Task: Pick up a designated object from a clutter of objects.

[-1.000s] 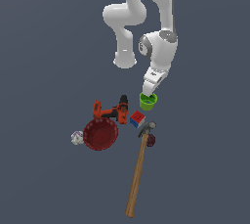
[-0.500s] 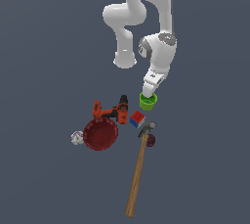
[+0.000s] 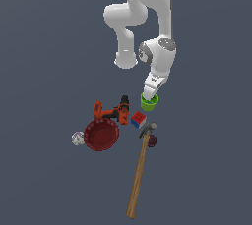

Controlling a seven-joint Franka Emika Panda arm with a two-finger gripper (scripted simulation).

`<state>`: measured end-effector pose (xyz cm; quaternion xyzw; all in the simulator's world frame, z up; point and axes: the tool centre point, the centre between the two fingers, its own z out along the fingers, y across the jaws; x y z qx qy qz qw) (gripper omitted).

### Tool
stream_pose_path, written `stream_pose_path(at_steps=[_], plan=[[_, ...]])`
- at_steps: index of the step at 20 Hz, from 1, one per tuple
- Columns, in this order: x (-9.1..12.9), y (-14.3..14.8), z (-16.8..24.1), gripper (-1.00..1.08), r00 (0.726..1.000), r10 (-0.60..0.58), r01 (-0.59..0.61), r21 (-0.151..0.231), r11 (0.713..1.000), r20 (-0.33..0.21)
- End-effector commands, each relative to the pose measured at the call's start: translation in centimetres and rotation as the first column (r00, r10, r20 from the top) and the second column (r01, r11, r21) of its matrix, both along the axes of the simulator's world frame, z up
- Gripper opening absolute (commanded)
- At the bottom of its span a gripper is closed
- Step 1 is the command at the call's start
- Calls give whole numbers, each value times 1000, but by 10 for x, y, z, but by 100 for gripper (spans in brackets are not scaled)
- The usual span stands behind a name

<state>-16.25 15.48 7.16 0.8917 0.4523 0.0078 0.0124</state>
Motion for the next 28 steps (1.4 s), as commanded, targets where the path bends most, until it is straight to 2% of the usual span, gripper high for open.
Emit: stream_pose_path(at_steps=[1, 16, 28], plan=[[0, 0, -1, -100, 1000, 0, 0, 0, 1000, 1], [1, -3, 6, -100, 1000, 0, 0, 0, 1000, 1], [7, -31, 54, -100, 1000, 1, -1, 4, 1000, 0]])
